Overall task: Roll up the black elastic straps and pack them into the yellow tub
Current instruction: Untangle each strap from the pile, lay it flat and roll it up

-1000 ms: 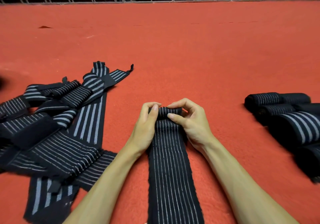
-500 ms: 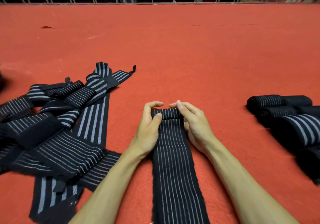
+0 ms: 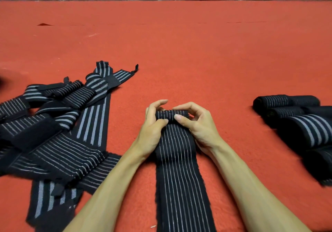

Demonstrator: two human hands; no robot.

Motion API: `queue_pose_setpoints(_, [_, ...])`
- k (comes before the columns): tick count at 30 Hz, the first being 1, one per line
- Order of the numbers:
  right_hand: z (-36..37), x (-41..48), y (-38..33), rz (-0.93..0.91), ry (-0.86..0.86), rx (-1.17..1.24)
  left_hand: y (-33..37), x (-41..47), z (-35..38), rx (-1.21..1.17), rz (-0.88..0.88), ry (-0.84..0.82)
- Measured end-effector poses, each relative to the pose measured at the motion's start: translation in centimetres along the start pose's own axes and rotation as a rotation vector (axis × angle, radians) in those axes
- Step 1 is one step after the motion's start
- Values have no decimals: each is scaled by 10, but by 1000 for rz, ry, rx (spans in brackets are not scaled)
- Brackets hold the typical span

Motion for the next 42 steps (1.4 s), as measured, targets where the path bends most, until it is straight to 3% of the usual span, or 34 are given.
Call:
queue_pose_setpoints(11, [0, 1, -4, -57, 13, 57, -3, 1, 0, -40, -18, 35])
queue_pose_setpoints(18, [3, 1, -5, 93, -51, 211, -3, -2, -2, -123, -16, 23])
queue_pose_setpoints(21, [6, 3, -1, 149, 40, 98, -2, -2, -3, -140, 32, 18])
queue_pose_setpoints(28, [7, 2, -2, 167, 77, 60, 2, -4, -3, -141, 93, 11])
queue_pose_setpoints(34, [5, -1, -6, 145, 40, 125, 6, -3, 0, -64, 27, 1])
queue_pose_setpoints(42, [4, -2, -8, 112, -11, 284, -3, 0, 2, -247, -56, 21])
Point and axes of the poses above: each hand's wrist, its own x-axis towards the middle knuckle, its own z-axis out of the palm, y = z × x, the point moved 2 cm from there along x, towards the middle knuckle, and after that the axes turned 3 degrees about -x, right-handed, at the moved point
